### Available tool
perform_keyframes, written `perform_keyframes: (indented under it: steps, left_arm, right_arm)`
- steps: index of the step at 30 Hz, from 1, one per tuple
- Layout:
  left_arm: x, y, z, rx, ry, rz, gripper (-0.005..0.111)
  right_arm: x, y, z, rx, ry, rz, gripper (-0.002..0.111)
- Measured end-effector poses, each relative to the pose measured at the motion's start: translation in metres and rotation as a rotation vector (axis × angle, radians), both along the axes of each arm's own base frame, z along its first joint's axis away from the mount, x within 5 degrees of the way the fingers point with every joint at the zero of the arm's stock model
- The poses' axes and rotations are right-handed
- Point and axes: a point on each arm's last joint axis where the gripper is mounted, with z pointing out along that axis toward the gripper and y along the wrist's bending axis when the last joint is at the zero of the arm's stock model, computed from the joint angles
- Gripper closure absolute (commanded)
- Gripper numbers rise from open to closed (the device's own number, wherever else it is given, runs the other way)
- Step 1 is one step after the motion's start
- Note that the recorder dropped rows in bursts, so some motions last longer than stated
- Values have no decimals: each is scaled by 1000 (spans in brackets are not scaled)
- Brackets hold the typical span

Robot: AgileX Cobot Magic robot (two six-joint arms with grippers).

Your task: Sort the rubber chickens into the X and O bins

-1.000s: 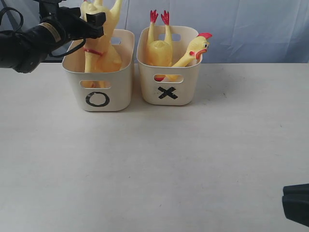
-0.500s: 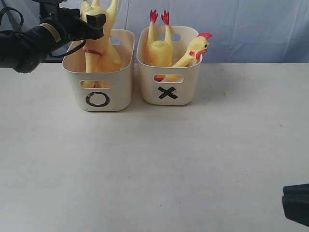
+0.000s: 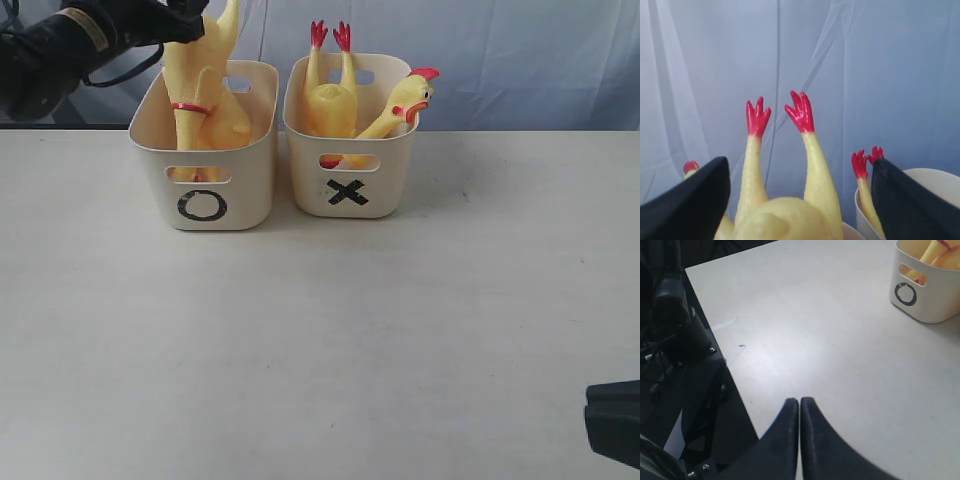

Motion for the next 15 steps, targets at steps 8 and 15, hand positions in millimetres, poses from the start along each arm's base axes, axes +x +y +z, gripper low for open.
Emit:
perform_keyframes:
  steps: [8,15]
  left_arm:
    - [-12,4,30,105,3,30,52]
    - [-30,19,55,269,112,156,106]
  right_arm:
    - [0,0,0,0,0,0,107]
    - [0,0,0,0,0,0,107]
